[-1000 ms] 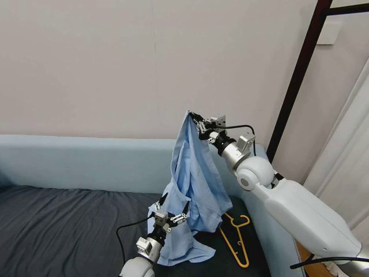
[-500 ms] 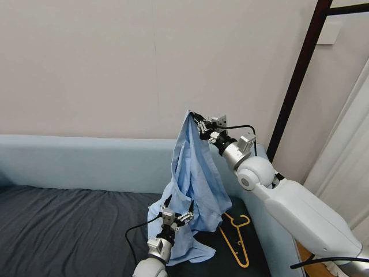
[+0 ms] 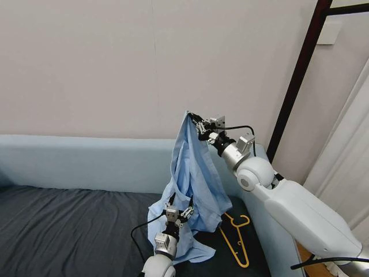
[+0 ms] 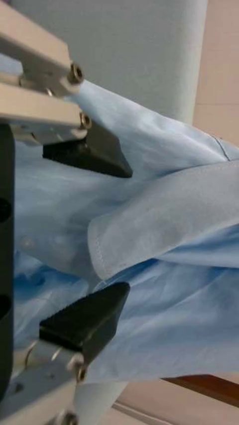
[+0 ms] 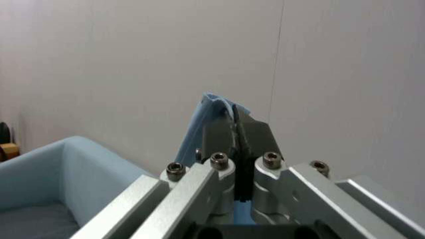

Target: Pick up the clothes from the sofa and hang them on the clothes hanger.

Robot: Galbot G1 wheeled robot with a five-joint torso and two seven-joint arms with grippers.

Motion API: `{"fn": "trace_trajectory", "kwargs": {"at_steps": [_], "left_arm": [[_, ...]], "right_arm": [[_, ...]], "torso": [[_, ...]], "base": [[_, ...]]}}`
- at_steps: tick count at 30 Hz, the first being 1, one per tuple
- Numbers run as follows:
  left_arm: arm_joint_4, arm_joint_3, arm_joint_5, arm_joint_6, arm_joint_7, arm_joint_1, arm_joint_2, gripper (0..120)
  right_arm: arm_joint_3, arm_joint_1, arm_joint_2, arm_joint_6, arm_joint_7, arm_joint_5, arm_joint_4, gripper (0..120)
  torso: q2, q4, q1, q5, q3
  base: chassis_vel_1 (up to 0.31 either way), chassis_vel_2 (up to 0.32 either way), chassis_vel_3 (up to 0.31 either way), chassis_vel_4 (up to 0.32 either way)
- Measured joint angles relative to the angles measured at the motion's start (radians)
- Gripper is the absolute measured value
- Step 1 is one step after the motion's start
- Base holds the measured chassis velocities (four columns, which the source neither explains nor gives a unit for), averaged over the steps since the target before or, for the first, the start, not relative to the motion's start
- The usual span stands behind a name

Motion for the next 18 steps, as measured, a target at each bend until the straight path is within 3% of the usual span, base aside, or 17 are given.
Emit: {"fn": "trace_trajectory", "kwargs": {"at_steps": [11,16,18], "left_arm": [[-0.024,-0.009,0.001,-0.019,-0.001,0.023,0.008,16],[-0.075,-0.032,-0.002,-0.020,0.000,0.060,0.034,0],[-0.092,-0.039,-0.005,-0.020,0.001,0.072,0.043,0]], "right_arm": [[0.001,-0.009,-0.021,-0.002,-0.002,0.006,0.015,0],[0.001,-0.007,-0.028,-0.004,0.026,0.023,0.011,0],[0.002,-0.006,-0.030,-0.006,0.042,0.036,0.011,0]], "torso": [[0.000,-0.0002,0.000,0.0000,0.000],[0.000,0.0000,0.000,-0.0001,0.000],[0.000,0.0000,0.000,-0.0001,0.000]], "base": [[0.000,0.000,0.000,0.000],[0.000,0.000,0.000,0.000],[0.000,0.000,0.000,0.000]]}}
